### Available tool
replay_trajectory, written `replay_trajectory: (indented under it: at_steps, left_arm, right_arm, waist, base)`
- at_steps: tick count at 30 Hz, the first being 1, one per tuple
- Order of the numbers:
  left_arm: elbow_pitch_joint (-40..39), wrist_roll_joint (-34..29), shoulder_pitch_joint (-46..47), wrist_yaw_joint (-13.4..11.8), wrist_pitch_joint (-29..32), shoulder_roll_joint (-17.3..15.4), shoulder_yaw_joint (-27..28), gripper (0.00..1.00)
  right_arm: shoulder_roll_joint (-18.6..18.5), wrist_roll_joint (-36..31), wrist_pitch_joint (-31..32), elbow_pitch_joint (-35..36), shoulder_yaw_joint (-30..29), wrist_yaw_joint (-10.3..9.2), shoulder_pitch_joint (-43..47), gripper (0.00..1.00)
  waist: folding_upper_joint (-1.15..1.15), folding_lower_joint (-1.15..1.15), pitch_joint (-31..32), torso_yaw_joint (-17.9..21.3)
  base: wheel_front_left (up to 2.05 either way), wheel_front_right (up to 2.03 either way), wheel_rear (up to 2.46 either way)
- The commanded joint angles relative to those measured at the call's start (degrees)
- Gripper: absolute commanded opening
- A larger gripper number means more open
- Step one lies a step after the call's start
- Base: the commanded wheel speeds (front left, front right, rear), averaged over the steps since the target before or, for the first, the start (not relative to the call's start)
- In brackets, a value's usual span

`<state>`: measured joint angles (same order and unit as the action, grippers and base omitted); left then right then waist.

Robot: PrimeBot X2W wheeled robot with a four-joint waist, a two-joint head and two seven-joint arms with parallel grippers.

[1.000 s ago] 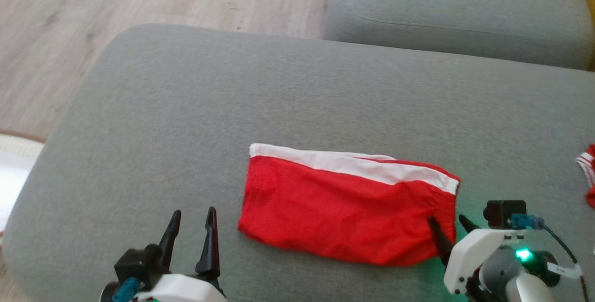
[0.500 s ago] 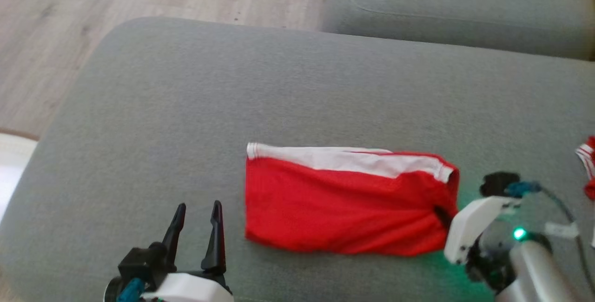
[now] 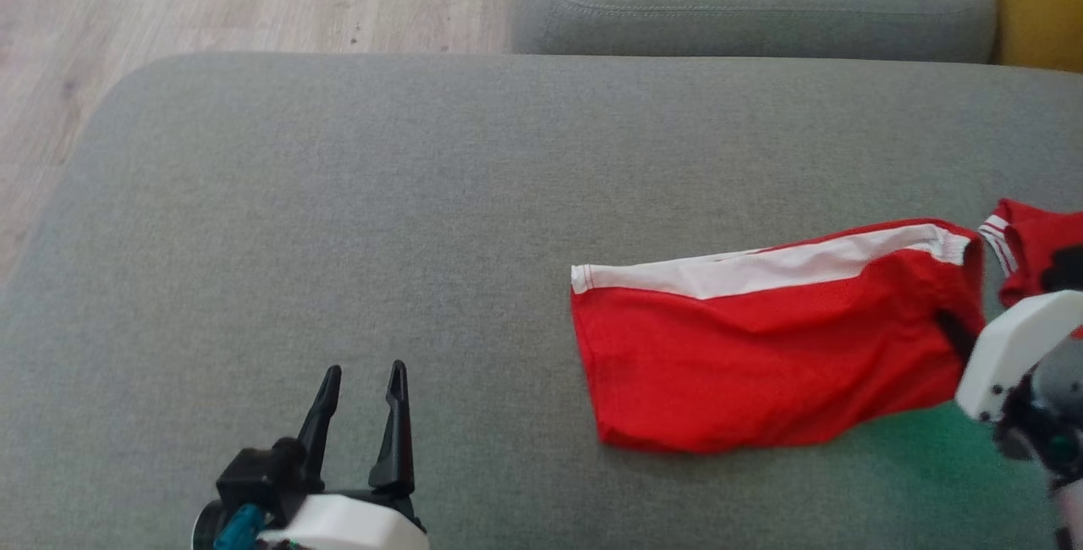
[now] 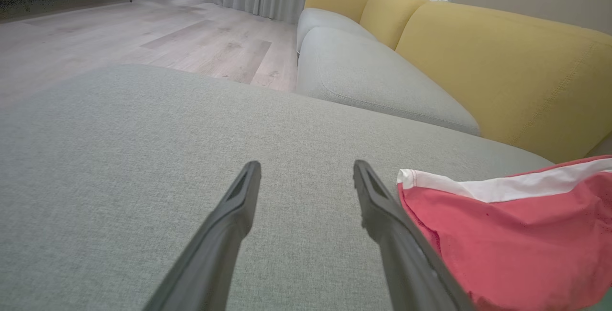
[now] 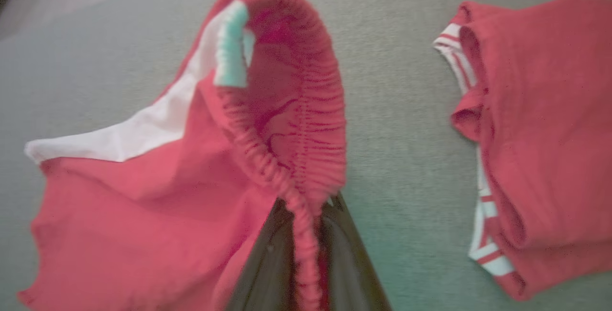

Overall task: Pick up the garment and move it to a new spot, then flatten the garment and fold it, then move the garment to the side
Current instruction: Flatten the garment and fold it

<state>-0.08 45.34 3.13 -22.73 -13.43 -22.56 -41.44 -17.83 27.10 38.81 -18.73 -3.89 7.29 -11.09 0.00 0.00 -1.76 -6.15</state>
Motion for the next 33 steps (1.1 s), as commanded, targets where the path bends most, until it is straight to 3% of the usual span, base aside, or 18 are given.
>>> replay_trajectory:
  at_steps: [1, 8, 13, 19, 25, 26, 28, 29, 30, 33]
  left_arm:
    - [-1.26, -0.32, 2.4, 0.0, -0.6, -0.39, 1.97, 1.0]
    - [-0.93, -0.34, 2.37, 0.12, -0.1, -0.89, 1.67, 1.0]
    - [-1.07, -0.39, 2.39, 0.08, 0.37, -1.08, 1.27, 1.0]
    - [-1.02, -0.34, 2.33, 0.16, 0.62, -1.07, 0.87, 1.0]
    - [-0.76, -0.32, 2.57, 0.35, 0.72, -0.86, 0.59, 1.0]
    - [-0.71, -0.32, 2.57, 0.38, 0.72, -0.83, 0.52, 1.0]
    - [-0.53, -0.13, 2.43, 0.37, 0.93, -0.73, 0.39, 1.0]
    - [-0.47, -0.1, 2.41, 0.37, 1.05, -0.7, 0.26, 1.0]
    - [-0.44, -0.12, 2.4, 0.38, 1.08, -0.69, 0.18, 1.0]
    - [-0.4, -0.06, 2.31, 0.39, 1.04, -0.71, 0.12, 1.0]
  right_arm:
    - [0.18, 1.16, 0.35, 3.13, 0.93, 0.2, -0.48, 0.0]
    - [6.76, 7.06, 2.37, 10.65, 3.49, 0.2, 2.12, 0.0]
    - [11.53, 7.59, 1.14, 12.39, 6.03, 0.2, 2.19, 0.0]
    - [14.33, 4.81, -3.01, 7.54, 8.92, 0.2, 0.23, 0.0]
    - [14.88, 4.47, -6.05, 1.4, 11.42, 0.2, -2.34, 0.0]
    - [14.9, 5.07, -6.9, 0.43, 12.26, 0.2, -2.9, 0.05]
    - [14.92, 6.68, -8.4, -1.29, 14.5, 0.2, -3.93, 0.48]
    - [14.92, 7.16, -9.1, -1.99, 15.69, 0.2, -4.42, 0.96]
    - [14.93, 7.8, -9.81, -2.58, 16.79, 0.2, -4.83, 1.0]
    - [14.93, 9.74, -11.98, -3.24, 19.66, 0.2, -5.81, 1.0]
  waist:
    - [0.0, 0.0, 0.21, 0.26]
    - [0.0, 0.0, 1.35, -0.17]
    - [0.0, 0.0, 1.99, -1.62]
    - [0.0, 0.0, 2.09, -3.8]
    - [0.0, 0.0, 2.11, -5.55]
    - [0.0, 0.0, 2.12, -5.83]
    - [0.0, 0.0, 2.19, -6.28]
    - [0.0, 0.0, 2.22, -6.45]
    - [0.0, 0.0, 2.27, -6.6]
    - [0.0, 0.0, 2.46, -6.88]
  base:
    - [0.0, 0.0, 0.0]
    - [0.0, 0.0, 0.0]
    - [0.0, 0.0, 0.0]
    - [0.0, 0.0, 0.0]
    - [0.0, 0.0, 0.0]
    - [0.0, 0.0, 0.0]
    - [0.0, 0.0, 0.0]
    - [0.0, 0.0, 0.0]
    - [0.0, 0.0, 0.0]
    - [0.0, 0.0, 0.0]
